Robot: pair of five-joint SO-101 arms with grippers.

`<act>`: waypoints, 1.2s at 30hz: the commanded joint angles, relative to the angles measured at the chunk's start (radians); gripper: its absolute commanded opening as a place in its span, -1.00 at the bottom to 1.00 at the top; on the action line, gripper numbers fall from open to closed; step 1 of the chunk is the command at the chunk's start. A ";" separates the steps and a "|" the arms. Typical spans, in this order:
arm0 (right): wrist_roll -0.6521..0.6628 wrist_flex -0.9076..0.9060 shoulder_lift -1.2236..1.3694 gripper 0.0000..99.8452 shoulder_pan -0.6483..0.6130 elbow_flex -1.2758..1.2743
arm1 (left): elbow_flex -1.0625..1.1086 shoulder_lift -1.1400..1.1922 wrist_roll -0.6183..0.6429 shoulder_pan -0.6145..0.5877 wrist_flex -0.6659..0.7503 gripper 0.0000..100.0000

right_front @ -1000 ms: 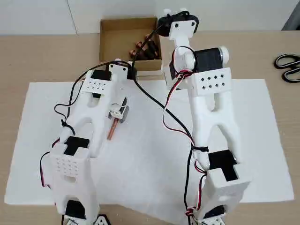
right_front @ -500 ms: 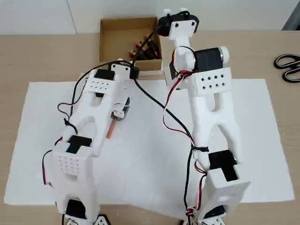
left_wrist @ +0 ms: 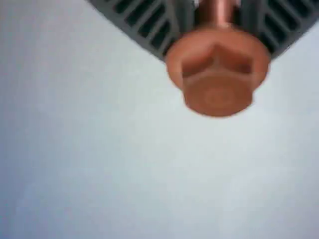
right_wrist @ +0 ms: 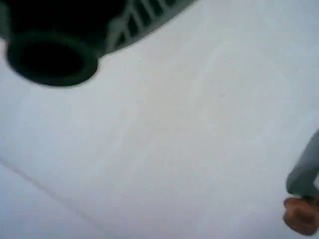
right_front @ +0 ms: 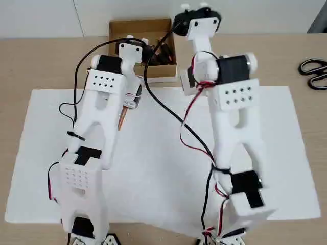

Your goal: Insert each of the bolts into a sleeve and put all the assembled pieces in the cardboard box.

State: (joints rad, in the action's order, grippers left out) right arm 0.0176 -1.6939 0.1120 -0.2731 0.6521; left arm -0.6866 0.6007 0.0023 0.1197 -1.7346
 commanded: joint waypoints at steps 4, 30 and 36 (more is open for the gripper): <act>0.005 0.028 -0.331 -0.98 0.002 -0.097 | -0.030 -0.018 0.011 -0.078 -0.020 -0.99; 0.061 0.641 -1.503 -0.99 0.104 -1.482 | 0.527 -0.712 0.009 -0.078 -0.018 -0.99; 0.054 0.857 -1.710 -0.99 0.101 -1.818 | 0.564 -0.916 0.098 -0.051 -0.017 -0.99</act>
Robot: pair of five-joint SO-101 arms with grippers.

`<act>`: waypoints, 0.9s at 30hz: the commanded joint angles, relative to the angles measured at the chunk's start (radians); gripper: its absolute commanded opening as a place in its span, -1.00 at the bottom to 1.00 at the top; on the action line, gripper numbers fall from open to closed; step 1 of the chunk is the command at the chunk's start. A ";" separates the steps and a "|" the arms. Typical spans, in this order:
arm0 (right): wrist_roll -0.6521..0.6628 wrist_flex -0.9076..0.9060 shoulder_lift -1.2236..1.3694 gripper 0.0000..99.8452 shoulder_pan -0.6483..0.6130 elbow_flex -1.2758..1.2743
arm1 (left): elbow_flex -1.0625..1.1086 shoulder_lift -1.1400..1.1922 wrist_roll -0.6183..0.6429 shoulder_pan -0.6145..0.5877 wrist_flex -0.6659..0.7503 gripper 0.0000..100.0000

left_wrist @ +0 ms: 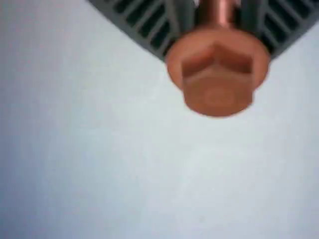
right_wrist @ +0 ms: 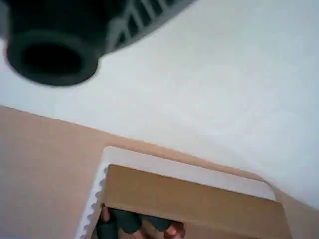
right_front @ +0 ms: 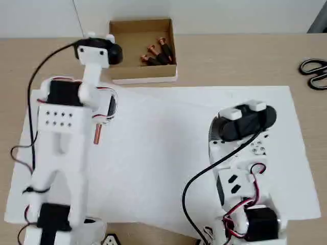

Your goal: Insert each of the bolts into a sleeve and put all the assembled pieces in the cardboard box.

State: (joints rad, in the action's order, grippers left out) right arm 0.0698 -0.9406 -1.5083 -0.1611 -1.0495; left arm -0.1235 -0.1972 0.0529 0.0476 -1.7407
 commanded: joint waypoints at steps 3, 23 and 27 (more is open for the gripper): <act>-0.002 0.219 -0.213 -0.99 -0.030 -0.264 | 0.001 -0.180 0.110 0.041 -0.011 -0.99; -0.178 0.653 -0.306 -0.99 -0.314 -0.634 | 0.002 -0.206 0.206 0.227 0.301 -0.99; -0.178 0.653 -0.306 -0.99 -0.315 -0.634 | 0.002 -0.206 0.206 0.311 0.371 -0.99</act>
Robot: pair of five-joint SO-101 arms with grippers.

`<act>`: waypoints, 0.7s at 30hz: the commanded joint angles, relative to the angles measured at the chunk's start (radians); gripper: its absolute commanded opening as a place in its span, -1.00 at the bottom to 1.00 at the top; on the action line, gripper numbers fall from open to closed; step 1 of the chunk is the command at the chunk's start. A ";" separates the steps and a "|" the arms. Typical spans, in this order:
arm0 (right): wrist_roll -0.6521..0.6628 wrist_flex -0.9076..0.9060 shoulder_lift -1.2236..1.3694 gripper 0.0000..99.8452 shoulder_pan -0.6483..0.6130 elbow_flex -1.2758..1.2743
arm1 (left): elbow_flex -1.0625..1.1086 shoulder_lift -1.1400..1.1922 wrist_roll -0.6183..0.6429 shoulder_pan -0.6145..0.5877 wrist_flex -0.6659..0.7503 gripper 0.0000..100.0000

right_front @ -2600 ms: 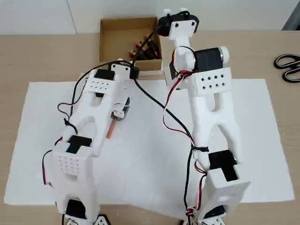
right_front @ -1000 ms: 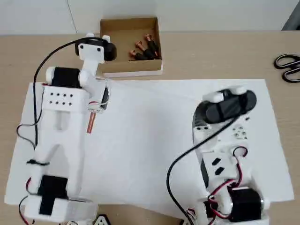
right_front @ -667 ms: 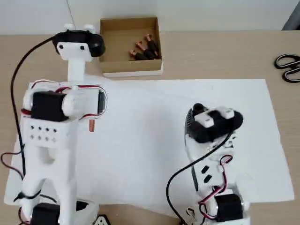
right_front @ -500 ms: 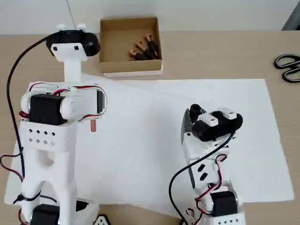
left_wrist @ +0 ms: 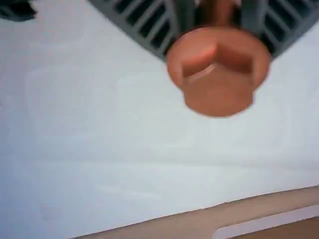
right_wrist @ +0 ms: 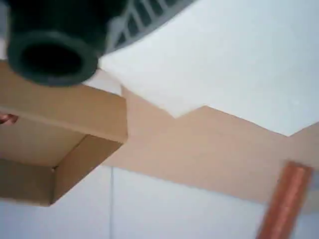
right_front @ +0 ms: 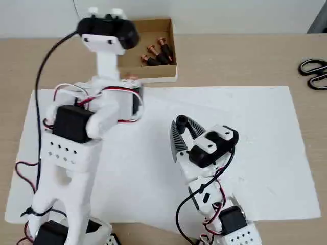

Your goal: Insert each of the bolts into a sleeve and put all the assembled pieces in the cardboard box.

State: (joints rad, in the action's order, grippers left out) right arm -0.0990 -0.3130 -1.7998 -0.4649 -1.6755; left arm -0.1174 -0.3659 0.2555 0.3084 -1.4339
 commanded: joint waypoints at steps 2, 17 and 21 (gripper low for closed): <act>-0.009 0.012 -0.015 -0.99 -0.012 -0.008 | -0.001 -0.035 0.003 0.057 0.118 -0.99; -0.009 -0.114 -0.016 -0.99 -0.010 -0.008 | 0.443 -0.094 0.002 0.118 0.505 -0.99; -0.009 -0.114 -0.016 -0.99 -0.010 -0.008 | 0.730 -0.282 0.002 0.144 0.806 -0.99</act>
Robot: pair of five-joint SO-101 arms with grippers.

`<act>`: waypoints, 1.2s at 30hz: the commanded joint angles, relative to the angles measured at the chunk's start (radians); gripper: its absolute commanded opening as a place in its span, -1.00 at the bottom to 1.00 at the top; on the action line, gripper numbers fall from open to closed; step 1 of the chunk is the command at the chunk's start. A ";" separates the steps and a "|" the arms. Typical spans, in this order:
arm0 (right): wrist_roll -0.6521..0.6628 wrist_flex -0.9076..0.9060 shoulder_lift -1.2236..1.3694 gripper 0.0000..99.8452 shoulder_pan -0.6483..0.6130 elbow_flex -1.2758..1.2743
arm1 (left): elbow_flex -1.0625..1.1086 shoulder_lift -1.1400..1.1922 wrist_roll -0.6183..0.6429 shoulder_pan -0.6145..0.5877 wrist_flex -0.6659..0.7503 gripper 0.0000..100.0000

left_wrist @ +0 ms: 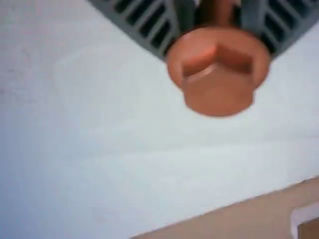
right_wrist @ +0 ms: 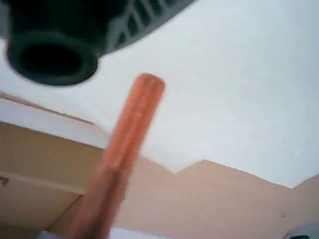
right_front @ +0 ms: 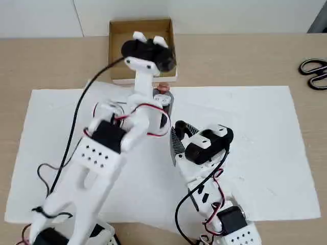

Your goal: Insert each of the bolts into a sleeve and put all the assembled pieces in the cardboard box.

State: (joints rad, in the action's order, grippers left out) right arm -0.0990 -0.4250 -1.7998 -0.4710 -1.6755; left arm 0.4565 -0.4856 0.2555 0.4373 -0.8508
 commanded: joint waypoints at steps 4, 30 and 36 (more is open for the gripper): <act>-0.009 -0.002 -0.016 -0.99 -0.002 -0.008 | 0.321 -0.333 -0.005 0.023 0.361 -0.99; -0.009 -0.002 -0.016 -0.99 -0.007 -0.008 | 0.495 -0.422 0.084 0.117 0.591 -0.99; -0.009 -0.002 -0.016 -0.99 -0.007 -0.008 | 0.492 -0.420 0.084 0.121 0.589 -0.99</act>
State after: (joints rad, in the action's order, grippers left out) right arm -0.0990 -0.4250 -1.7998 -0.4741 -1.6755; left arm 0.9582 -0.8753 0.3368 0.5524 -0.2908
